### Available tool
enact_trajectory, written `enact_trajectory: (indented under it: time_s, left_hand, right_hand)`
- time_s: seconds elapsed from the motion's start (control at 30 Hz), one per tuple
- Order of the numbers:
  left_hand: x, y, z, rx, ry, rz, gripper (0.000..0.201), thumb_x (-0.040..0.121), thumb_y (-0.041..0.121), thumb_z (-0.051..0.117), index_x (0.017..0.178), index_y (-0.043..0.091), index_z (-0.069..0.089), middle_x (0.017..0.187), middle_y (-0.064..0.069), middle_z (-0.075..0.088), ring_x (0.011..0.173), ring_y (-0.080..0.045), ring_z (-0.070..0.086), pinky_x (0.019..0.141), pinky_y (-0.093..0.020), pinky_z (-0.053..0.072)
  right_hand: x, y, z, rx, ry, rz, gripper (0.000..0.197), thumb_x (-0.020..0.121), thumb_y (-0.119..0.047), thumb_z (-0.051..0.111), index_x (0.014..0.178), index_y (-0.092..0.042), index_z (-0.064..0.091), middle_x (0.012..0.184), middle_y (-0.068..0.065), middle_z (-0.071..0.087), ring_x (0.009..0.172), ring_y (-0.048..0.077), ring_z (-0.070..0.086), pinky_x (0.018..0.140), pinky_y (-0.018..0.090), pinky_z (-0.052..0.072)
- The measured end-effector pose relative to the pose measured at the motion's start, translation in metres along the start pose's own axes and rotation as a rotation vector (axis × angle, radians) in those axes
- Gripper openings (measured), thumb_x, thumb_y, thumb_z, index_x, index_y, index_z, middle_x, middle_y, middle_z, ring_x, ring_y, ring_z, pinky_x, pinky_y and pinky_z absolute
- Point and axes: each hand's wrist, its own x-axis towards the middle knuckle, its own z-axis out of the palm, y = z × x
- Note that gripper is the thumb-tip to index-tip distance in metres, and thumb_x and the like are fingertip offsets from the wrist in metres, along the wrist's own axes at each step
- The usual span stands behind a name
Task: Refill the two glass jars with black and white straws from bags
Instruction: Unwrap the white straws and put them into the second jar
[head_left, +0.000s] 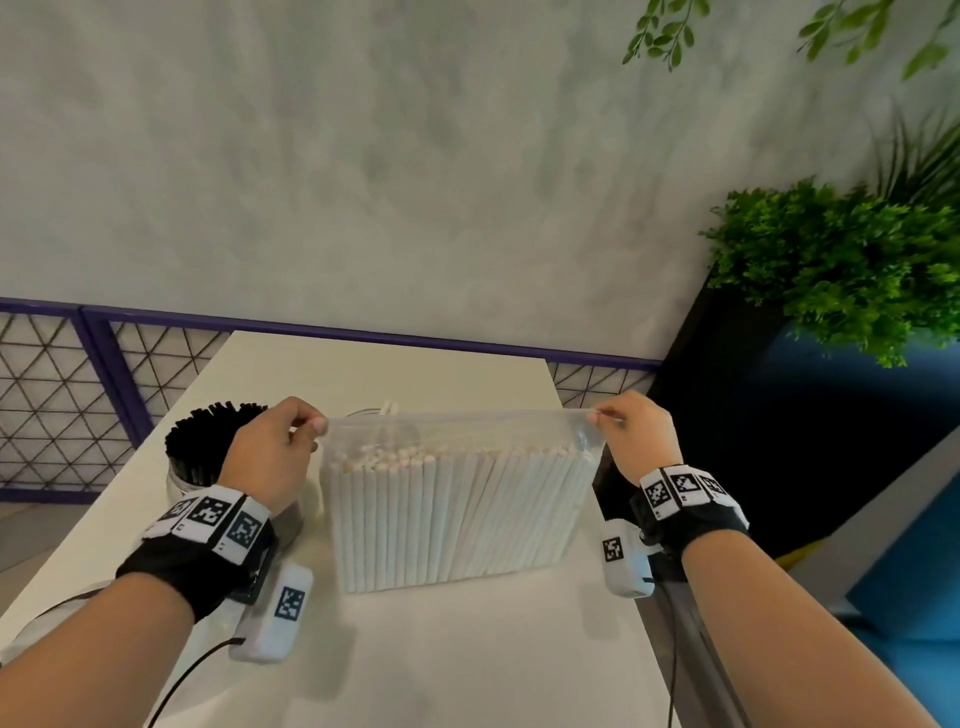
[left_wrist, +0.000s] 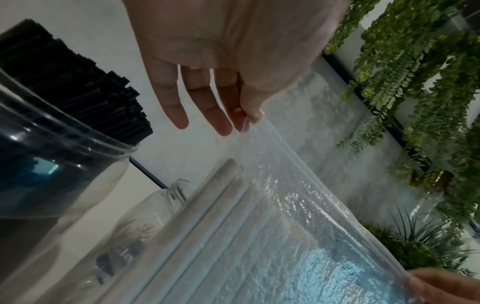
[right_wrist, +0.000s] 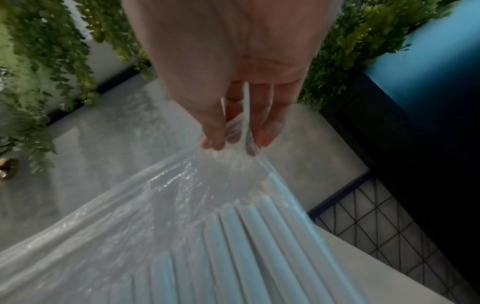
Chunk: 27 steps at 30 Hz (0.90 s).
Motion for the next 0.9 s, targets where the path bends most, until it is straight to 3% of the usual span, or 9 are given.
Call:
enact_trajectory:
  time_s: [0.13, 0.2, 0.33, 0.43, 0.53, 0.63, 0.77, 0.83, 0.9]
  left_hand:
    - [-0.001, -0.004, -0.003, -0.03, 0.024, -0.028, 0.02, 0.096, 0.021, 0.05, 0.078, 0.025, 0.056, 0.084, 0.001, 0.067, 0.08, -0.019, 0.065, 0.078, -0.037, 0.048]
    - [-0.002, -0.005, -0.006, -0.032, 0.015, -0.04, 0.02, 0.097, 0.021, 0.049, 0.078, 0.023, 0.056, 0.083, 0.001, 0.066, 0.08, -0.016, 0.065, 0.076, -0.036, 0.049]
    - [-0.002, -0.005, -0.014, -0.034, -0.063, -0.058, 0.018, 0.096, 0.02, 0.05, 0.081, 0.021, 0.058, 0.085, 0.001, 0.067, 0.083, -0.016, 0.066, 0.078, -0.036, 0.048]
    - [-0.003, 0.002, -0.02, -0.021, -0.085, -0.079, 0.005, 0.094, 0.024, 0.054, 0.095, 0.023, 0.059, 0.103, 0.001, 0.066, 0.098, -0.022, 0.062, 0.087, -0.036, 0.046]
    - [-0.007, 0.024, -0.014, 0.1, -0.105, 0.059, 0.044, 0.09, 0.033, 0.06, 0.131, 0.02, 0.049, 0.133, -0.001, 0.053, 0.121, -0.023, 0.05, 0.102, -0.039, 0.04]
    - [-0.012, 0.063, 0.003, 0.061, -0.167, 0.291, 0.061, 0.088, 0.043, 0.061, 0.141, 0.023, 0.038, 0.144, 0.004, 0.042, 0.132, -0.018, 0.038, 0.109, -0.031, 0.028]
    - [-0.012, 0.113, 0.025, -0.123, -0.174, 0.417, 0.051, 0.09, 0.039, 0.06, 0.136, 0.021, 0.047, 0.131, 0.014, 0.048, 0.118, -0.002, 0.043, 0.098, -0.015, 0.028]
    - [-0.01, 0.127, 0.026, -0.193, -0.141, 0.389, 0.032, 0.091, 0.035, 0.059, 0.119, 0.02, 0.062, 0.115, 0.009, 0.064, 0.103, -0.005, 0.056, 0.086, -0.019, 0.039]
    - [-0.004, 0.125, 0.027, -0.194, -0.215, 0.326, 0.021, 0.092, 0.037, 0.058, 0.104, 0.023, 0.067, 0.093, 0.009, 0.068, 0.086, -0.007, 0.061, 0.074, -0.023, 0.043]
  right_hand:
    - [0.005, 0.011, -0.004, 0.07, 0.038, 0.078, 0.012, 0.09, -0.017, 0.06, 0.091, -0.015, 0.071, 0.096, 0.003, 0.065, 0.09, 0.022, 0.062, 0.085, 0.04, 0.053]
    - [0.005, 0.01, -0.006, 0.132, 0.026, 0.093, 0.011, 0.09, -0.016, 0.06, 0.093, -0.015, 0.07, 0.097, 0.005, 0.065, 0.084, 0.025, 0.066, 0.079, 0.044, 0.056]
    - [0.005, -0.006, -0.014, 0.315, -0.004, 0.099, 0.012, 0.093, -0.01, 0.055, 0.097, -0.013, 0.066, 0.094, 0.006, 0.068, 0.07, 0.016, 0.068, 0.067, 0.029, 0.06]
    - [0.006, -0.026, -0.019, 0.473, 0.031, 0.044, 0.011, 0.093, -0.009, 0.058, 0.097, -0.011, 0.067, 0.083, -0.001, 0.068, 0.067, 0.006, 0.066, 0.07, 0.022, 0.058]
    - [0.005, -0.058, -0.024, 0.596, 0.04, -0.041, 0.012, 0.091, -0.004, 0.058, 0.1, -0.006, 0.067, 0.076, -0.004, 0.067, 0.063, 0.0, 0.065, 0.066, 0.013, 0.054]
    - [0.004, -0.096, -0.032, 0.707, 0.01, -0.165, 0.015, 0.089, 0.003, 0.059, 0.09, -0.011, 0.063, 0.074, 0.0, 0.064, 0.062, 0.001, 0.063, 0.065, 0.014, 0.053]
    - [0.002, -0.128, -0.034, 0.646, -0.044, -0.324, 0.023, 0.086, -0.002, 0.066, 0.082, -0.025, 0.065, 0.074, -0.003, 0.066, 0.066, 0.006, 0.062, 0.068, 0.022, 0.055]
    - [0.001, -0.136, -0.035, 0.589, -0.036, -0.387, 0.023, 0.084, -0.004, 0.068, 0.079, -0.027, 0.067, 0.075, -0.008, 0.066, 0.065, 0.006, 0.06, 0.069, 0.024, 0.053]
    - [0.001, -0.139, -0.036, 0.543, -0.005, -0.44, 0.019, 0.084, -0.004, 0.069, 0.081, -0.023, 0.068, 0.077, -0.012, 0.064, 0.063, 0.002, 0.057, 0.068, 0.018, 0.049]
